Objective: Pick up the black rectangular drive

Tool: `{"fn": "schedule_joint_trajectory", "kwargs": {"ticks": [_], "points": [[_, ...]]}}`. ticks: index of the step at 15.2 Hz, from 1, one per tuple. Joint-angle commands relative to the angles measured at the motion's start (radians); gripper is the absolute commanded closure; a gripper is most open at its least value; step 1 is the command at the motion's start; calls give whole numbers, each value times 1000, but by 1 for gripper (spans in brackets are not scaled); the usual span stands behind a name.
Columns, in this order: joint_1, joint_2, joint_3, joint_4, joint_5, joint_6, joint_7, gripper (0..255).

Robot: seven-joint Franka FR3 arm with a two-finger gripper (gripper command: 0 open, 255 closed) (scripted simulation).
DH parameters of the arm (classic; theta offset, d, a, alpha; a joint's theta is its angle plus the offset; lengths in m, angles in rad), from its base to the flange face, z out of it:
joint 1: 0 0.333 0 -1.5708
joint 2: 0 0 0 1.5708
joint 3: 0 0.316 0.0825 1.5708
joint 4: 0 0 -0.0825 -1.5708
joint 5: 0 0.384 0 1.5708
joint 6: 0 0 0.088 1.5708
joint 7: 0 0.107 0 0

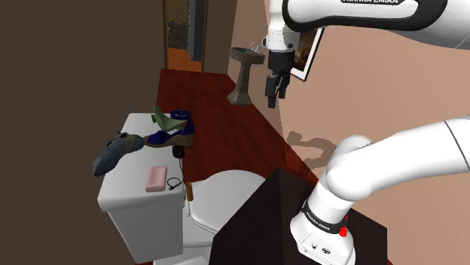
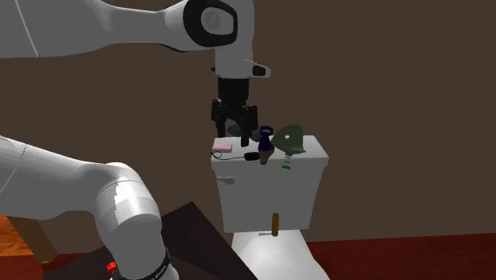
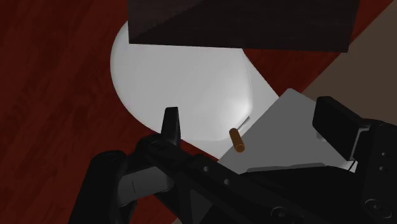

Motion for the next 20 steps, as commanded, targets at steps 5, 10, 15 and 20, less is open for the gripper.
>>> {"fn": "schedule_joint_trajectory", "kwargs": {"ticks": [5,10,15,20], "points": [[15,81,36,-29,63,109,79,0],[35,208,80,-36,133,248,167,0],[53,359,122,-9,191,384,244,0],[70,526,159,51,235,507,314,0]]}}
